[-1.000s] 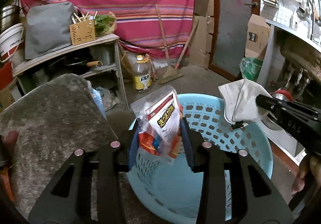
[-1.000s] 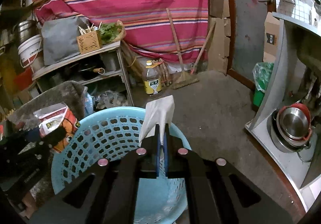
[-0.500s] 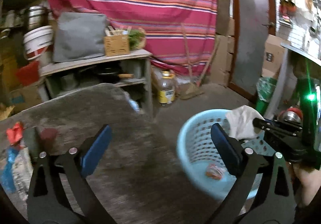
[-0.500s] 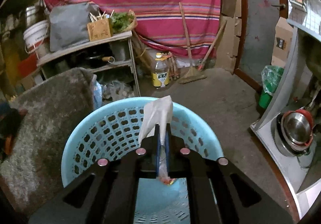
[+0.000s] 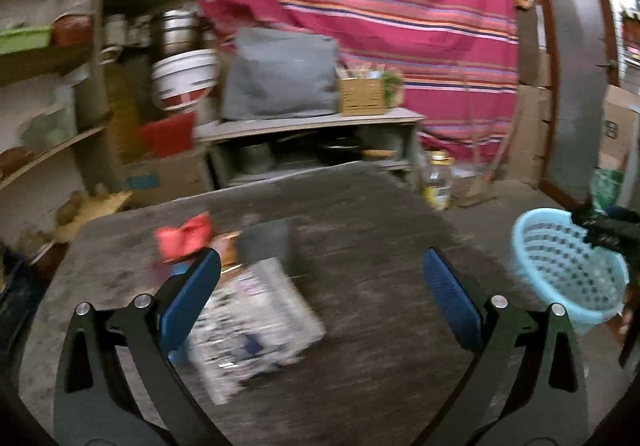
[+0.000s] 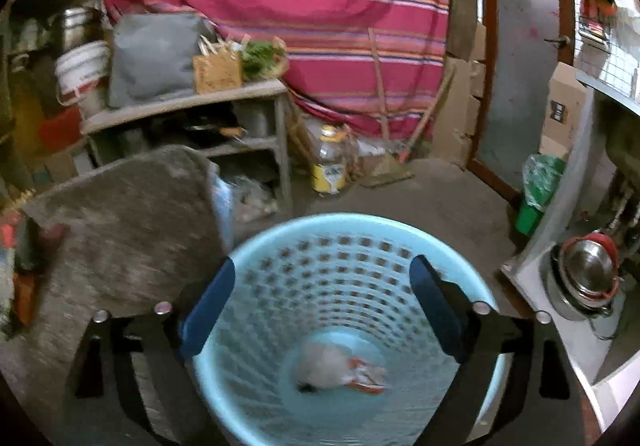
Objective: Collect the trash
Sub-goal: 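Return to the table and grasp the blue plastic bag with the left tool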
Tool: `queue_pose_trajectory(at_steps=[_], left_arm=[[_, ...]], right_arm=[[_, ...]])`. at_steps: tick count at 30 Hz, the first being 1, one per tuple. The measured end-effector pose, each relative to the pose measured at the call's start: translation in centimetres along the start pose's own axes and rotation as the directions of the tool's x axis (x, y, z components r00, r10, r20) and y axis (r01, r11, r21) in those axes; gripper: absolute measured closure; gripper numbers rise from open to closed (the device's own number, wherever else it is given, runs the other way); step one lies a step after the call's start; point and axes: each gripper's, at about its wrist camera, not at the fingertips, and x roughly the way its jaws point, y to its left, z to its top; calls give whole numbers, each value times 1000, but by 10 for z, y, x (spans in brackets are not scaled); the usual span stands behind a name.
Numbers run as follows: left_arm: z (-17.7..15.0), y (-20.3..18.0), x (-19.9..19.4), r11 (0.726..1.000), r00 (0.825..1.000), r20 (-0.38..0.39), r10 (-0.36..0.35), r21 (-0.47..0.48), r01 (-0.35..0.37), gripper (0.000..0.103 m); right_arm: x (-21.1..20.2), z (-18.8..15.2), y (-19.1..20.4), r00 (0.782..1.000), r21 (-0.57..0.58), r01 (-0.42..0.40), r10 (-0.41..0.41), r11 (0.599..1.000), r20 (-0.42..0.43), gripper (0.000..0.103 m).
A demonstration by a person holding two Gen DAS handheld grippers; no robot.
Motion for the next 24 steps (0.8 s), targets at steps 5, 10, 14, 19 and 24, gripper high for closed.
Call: queue_pose_trajectory(at_steps=[5, 10, 14, 19, 24], left_arm=[[-10, 48, -1, 995, 996, 8, 93, -41, -92, 6], [-18, 93, 1, 983, 989, 7, 145, -115, -143, 6], [-28, 117, 10, 979, 989, -54, 141, -141, -147, 6], [-39, 141, 20, 969, 980, -96, 177, -157, -190, 6], [-45, 161, 25, 961, 975, -125, 184, -188, -206, 6]], right_arm=[[2, -2, 48, 998, -48, -62, 62, 997, -11, 9], [5, -8, 94, 994, -86, -110, 108, 990, -30, 8], [7, -11, 117, 987, -75, -154, 151, 985, -47, 7], [11, -13, 145, 991, -105, -128, 123, 986, -56, 5], [9, -12, 161, 996, -114, -89, 87, 990, -24, 5]])
